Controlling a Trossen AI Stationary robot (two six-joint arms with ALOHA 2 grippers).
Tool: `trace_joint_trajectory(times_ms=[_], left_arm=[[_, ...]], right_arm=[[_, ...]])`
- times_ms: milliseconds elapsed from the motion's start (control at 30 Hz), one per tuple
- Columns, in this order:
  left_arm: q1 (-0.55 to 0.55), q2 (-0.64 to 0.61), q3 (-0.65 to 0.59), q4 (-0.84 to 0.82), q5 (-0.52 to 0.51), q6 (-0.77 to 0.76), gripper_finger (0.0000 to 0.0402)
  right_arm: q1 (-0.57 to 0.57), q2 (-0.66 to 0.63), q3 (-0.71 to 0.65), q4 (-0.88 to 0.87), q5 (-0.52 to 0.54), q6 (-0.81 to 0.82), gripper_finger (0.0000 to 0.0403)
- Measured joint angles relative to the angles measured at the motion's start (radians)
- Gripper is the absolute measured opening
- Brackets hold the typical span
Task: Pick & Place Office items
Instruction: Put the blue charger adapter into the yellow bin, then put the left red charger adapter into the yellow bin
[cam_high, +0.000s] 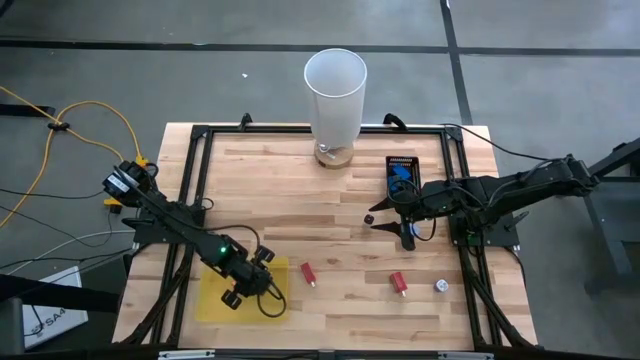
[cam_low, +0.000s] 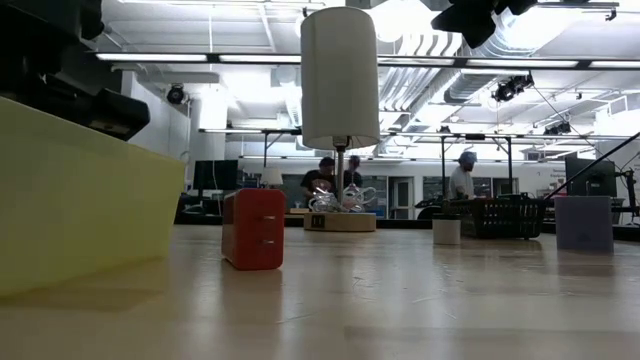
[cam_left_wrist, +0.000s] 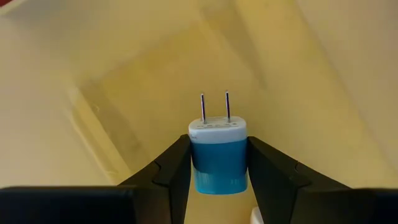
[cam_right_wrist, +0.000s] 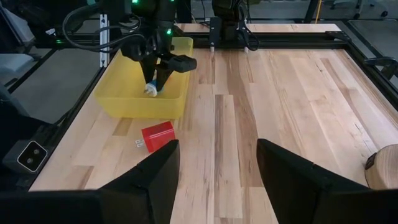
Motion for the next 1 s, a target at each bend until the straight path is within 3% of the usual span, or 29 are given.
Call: trace_joint_trajectory(times_ms=[233,533,1000], left_arm=[[0.0,0.0,0.0,0.0,-0.001,0.0,0.0139],[0.0,0.0,0.0,0.0,-0.004,0.0,0.0197],[0.0,-0.006,-0.001,0.006,-0.003,0.03,0.0201]], right_arm=[[0.0,0.0,0.0,0.0,0.0,0.0,0.0201],[0.0,0.0,0.0,0.0,0.0,0.0,0.0201],[0.0,0.0,0.0,0.0,0.0,0.0,0.0201]])
